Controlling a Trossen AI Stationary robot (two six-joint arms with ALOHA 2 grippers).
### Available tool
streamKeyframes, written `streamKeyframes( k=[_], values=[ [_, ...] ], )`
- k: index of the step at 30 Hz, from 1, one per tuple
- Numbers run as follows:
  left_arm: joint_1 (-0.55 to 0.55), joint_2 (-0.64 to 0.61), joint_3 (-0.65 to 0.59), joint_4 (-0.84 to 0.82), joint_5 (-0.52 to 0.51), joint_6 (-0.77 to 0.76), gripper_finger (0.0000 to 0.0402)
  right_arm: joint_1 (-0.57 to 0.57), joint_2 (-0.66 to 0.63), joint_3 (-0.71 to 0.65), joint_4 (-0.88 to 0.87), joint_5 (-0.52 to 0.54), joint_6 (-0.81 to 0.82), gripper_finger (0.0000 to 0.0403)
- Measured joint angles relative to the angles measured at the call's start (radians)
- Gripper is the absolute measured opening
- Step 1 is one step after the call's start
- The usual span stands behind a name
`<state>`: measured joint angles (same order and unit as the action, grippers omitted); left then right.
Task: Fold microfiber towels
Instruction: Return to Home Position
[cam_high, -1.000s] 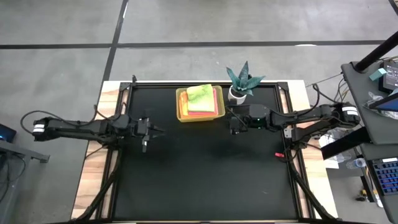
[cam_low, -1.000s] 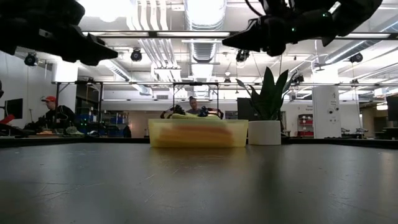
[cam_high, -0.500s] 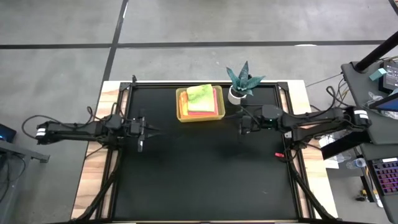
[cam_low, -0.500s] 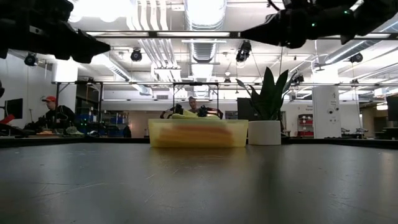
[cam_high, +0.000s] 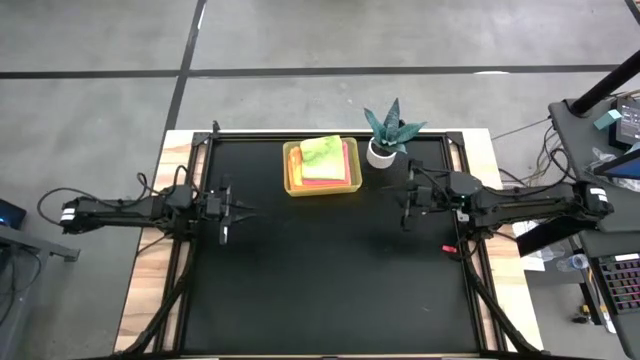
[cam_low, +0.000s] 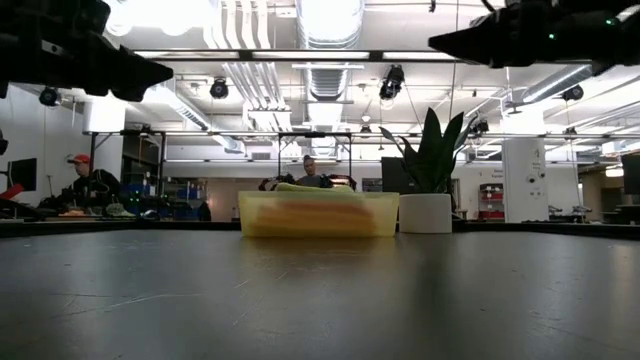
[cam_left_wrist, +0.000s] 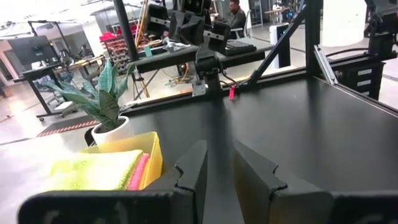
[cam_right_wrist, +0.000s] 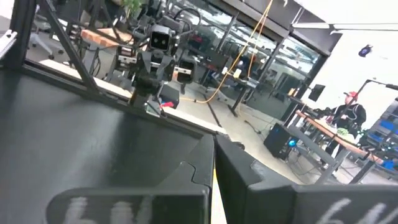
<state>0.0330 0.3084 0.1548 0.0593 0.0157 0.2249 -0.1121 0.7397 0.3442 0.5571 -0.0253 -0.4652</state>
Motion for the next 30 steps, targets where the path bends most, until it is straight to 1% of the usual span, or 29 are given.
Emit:
streamKeyframes(
  k=[8, 14, 18, 30],
  values=[
    [0.000, -0.088, -0.035, -0.001, 0.001, 0.001, 0.0058, -0.032, -0.159, -0.100, -0.006, 0.022, 0.055, 0.0009],
    [0.000, -0.157, -0.048, -0.038, 0.001, 0.017, 0.0058, -0.044, -0.254, -0.155, -0.081, 0.036, 0.122, 0.0009],
    [0.000, -0.194, -0.048, -0.071, 0.001, 0.017, 0.0058, -0.044, -0.296, -0.182, -0.138, 0.036, 0.168, 0.0009],
    [0.000, -0.254, -0.048, -0.133, 0.001, -0.002, 0.0058, -0.044, -0.359, -0.236, -0.150, 0.053, 0.204, 0.0009]
  ],
)
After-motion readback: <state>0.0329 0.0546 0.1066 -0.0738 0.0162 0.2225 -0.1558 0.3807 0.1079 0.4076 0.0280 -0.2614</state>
